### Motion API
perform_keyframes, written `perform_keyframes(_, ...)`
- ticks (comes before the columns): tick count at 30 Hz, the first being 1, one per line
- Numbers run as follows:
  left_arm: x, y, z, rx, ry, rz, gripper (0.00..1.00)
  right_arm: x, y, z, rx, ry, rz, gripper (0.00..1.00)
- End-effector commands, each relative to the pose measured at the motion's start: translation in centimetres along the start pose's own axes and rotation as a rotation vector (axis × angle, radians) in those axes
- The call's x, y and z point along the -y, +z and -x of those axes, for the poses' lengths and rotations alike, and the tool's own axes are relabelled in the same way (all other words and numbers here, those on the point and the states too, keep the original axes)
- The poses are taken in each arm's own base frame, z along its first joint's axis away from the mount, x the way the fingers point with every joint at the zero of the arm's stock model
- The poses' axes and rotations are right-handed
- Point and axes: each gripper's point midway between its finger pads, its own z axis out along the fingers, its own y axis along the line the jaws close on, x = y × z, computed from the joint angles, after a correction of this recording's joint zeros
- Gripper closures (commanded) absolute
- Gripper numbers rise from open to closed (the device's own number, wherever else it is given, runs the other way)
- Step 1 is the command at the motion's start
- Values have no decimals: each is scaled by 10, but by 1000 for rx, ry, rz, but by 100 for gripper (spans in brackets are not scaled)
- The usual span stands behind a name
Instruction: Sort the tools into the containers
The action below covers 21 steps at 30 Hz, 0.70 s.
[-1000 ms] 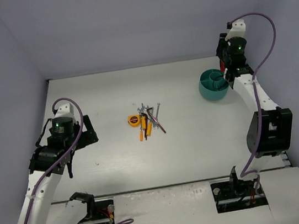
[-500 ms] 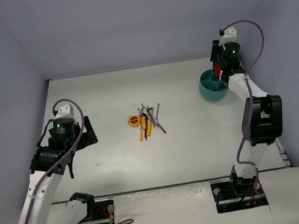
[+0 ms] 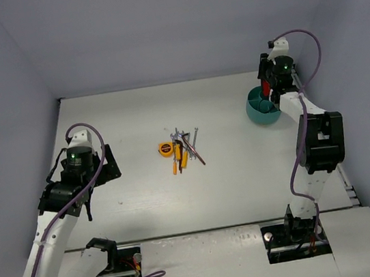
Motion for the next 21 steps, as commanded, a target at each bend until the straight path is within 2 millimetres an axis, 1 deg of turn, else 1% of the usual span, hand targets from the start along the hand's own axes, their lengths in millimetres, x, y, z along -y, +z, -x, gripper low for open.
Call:
perform_keyframes(1, 6, 0, 17, 59, -17, -15, 12, -2, -6, 64, 201, 18, 19, 100)
perform_keyframes(3, 6, 0, 17, 59, -20, -16, 12, -3, -7, 61, 196, 25, 23, 100)
perform_keyframes(8, 8, -2, 20, 75, -31, -27, 12, -4, -13, 55, 183, 27, 28, 95)
perform_keyframes(14, 8, -2, 19, 74, -34, -32, 13, -3, -18, 44, 165, 28, 22, 93)
perform_keyframes(18, 8, -3, 18, 77, -42, -35, 12, -3, -23, 46, 167, 28, 20, 87)
perform_keyframes(21, 8, -4, 17, 78, -44, -37, 12, -1, -27, 47, 169, 29, 14, 80)
